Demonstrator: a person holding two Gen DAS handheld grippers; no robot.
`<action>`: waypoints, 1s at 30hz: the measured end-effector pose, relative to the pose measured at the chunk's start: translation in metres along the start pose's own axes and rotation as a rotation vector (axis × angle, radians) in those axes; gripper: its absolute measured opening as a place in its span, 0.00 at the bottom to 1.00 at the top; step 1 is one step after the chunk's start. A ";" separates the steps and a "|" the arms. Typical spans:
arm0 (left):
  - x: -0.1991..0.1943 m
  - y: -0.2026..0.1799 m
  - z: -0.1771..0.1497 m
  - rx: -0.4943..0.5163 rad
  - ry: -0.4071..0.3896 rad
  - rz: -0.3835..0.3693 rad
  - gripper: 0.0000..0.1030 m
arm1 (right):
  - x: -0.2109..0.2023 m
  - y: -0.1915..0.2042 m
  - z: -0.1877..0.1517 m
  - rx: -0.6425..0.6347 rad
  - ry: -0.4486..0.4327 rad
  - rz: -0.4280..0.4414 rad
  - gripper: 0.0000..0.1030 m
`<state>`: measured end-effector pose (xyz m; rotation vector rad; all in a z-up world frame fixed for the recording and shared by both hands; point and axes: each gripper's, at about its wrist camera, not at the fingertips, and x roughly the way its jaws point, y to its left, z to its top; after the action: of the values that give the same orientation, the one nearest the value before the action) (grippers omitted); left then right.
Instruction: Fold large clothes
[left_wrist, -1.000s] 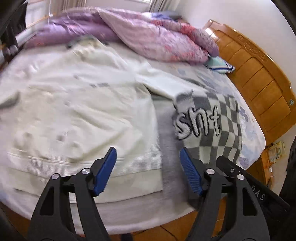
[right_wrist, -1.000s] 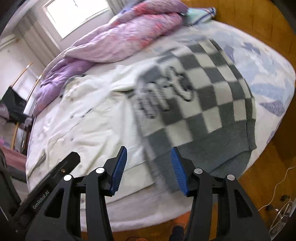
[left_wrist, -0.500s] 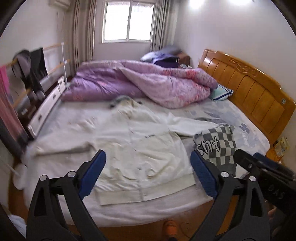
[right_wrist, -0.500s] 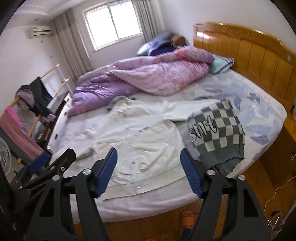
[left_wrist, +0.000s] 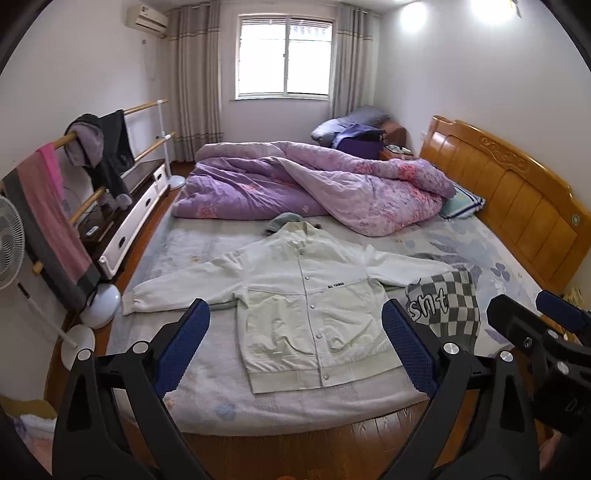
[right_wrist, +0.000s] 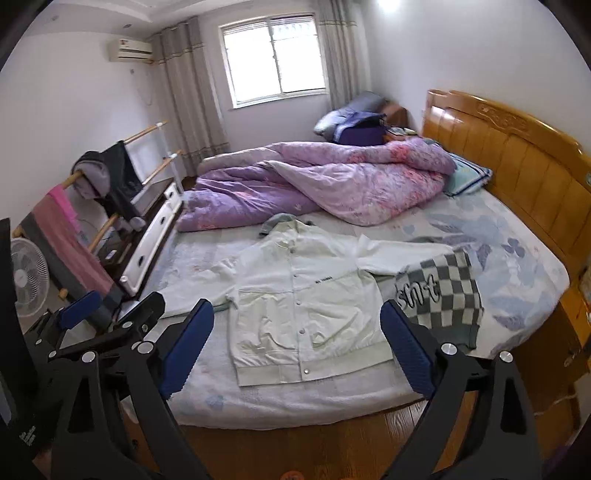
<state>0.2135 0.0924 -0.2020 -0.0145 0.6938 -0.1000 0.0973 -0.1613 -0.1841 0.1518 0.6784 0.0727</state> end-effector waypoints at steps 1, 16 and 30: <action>-0.008 0.000 0.004 -0.005 -0.005 0.003 0.92 | -0.004 0.000 0.003 -0.009 -0.006 0.008 0.86; -0.097 -0.030 0.041 -0.053 -0.123 0.082 0.93 | -0.077 -0.022 0.040 -0.087 -0.112 0.050 0.92; -0.139 -0.044 0.060 -0.054 -0.181 0.136 0.94 | -0.111 -0.029 0.053 -0.119 -0.164 0.065 0.93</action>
<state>0.1419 0.0609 -0.0656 -0.0277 0.5147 0.0501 0.0451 -0.2092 -0.0797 0.0649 0.5043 0.1613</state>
